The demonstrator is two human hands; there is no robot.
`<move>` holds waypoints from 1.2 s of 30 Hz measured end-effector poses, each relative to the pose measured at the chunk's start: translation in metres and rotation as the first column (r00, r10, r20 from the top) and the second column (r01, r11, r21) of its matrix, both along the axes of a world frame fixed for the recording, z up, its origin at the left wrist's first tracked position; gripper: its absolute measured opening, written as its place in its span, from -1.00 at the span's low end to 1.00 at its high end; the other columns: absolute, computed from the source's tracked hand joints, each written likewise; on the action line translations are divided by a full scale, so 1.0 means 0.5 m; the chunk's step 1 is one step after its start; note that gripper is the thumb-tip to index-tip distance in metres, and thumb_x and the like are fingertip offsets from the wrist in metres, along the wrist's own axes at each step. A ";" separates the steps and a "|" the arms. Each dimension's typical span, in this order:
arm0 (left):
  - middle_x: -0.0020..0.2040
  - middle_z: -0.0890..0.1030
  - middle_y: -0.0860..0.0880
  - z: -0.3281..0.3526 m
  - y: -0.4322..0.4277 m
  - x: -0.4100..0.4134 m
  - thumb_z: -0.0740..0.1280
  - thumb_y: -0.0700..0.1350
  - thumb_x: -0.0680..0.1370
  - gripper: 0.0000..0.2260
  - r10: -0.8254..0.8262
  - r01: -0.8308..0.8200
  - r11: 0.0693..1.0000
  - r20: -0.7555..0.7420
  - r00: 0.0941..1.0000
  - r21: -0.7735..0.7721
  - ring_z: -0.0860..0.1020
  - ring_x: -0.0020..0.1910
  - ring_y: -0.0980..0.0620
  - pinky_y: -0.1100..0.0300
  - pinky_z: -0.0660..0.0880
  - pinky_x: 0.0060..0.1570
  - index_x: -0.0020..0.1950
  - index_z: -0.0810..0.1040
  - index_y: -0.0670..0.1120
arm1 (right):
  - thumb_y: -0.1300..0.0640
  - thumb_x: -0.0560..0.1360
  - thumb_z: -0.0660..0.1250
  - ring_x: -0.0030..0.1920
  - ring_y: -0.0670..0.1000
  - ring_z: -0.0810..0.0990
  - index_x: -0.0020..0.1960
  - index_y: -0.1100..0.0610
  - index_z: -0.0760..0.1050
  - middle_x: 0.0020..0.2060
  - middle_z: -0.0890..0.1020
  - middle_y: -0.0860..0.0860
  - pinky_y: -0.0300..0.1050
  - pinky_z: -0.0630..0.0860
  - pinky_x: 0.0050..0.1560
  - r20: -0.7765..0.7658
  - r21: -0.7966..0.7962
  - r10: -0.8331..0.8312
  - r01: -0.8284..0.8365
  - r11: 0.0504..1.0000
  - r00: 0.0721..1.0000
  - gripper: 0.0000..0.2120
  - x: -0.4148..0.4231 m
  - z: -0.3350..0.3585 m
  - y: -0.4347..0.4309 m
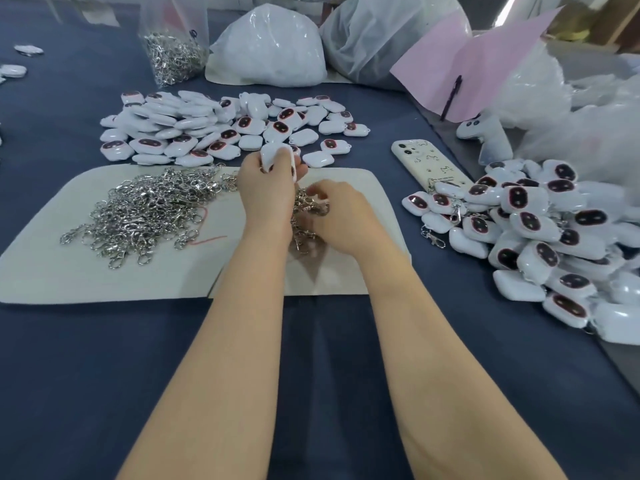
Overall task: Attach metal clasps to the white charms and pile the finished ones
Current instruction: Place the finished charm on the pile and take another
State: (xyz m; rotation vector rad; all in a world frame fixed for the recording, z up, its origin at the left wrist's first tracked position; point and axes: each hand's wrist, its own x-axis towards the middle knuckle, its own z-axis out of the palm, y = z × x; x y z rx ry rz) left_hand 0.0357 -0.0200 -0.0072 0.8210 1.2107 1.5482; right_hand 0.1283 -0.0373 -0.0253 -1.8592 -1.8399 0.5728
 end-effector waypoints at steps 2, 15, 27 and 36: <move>-0.21 0.59 0.00 -0.006 -0.005 -0.001 0.23 -0.20 0.56 -0.86 -0.003 0.003 1.000 0.000 1.000 0.011 0.61 -0.30 0.15 0.32 0.46 -0.32 -0.19 0.43 -0.05 | -0.03 0.49 0.33 0.18 0.15 0.43 0.23 -0.02 0.48 0.16 0.50 0.04 0.00 0.40 0.13 0.164 -0.003 0.007 -0.007 1.000 0.986 -0.67 -0.007 -0.007 -0.004; 0.09 0.50 0.04 -0.020 -0.012 -0.043 0.14 -0.23 0.61 -0.76 -0.110 0.124 0.992 -0.263 0.959 0.038 0.64 -0.35 0.16 0.31 0.54 -0.31 0.09 0.53 0.04 | 0.20 0.56 0.23 -0.06 -0.02 0.61 -0.04 0.06 0.58 -0.23 0.62 -0.11 -0.16 0.48 0.04 -0.469 0.173 -0.101 0.204 0.964 0.877 -0.84 0.007 -0.011 -0.002; 0.02 0.40 -0.04 -0.035 -0.009 -0.022 0.35 -0.08 0.52 -0.94 -0.083 0.210 0.973 -0.707 0.702 0.095 0.38 -0.33 0.28 0.63 0.26 -0.25 -0.03 0.59 0.02 | 0.19 0.57 0.20 -0.19 -0.10 0.58 0.01 0.12 0.58 -0.23 0.64 -0.05 -0.20 0.50 -0.07 -0.516 0.170 -0.046 0.155 0.973 0.856 -0.83 0.013 0.011 -0.014; 0.03 0.57 -0.18 -0.033 -0.002 -0.024 0.31 -0.12 0.51 -0.95 -0.084 0.183 0.979 -0.657 0.749 0.084 0.47 -0.21 0.04 0.22 0.39 -0.10 -0.13 0.56 -0.02 | 0.24 0.56 0.21 -0.38 -0.19 0.56 0.03 0.17 0.51 -0.30 0.65 -0.02 -0.35 0.48 -0.30 -0.585 0.068 -0.044 0.103 0.992 0.810 -0.88 0.005 0.011 -0.015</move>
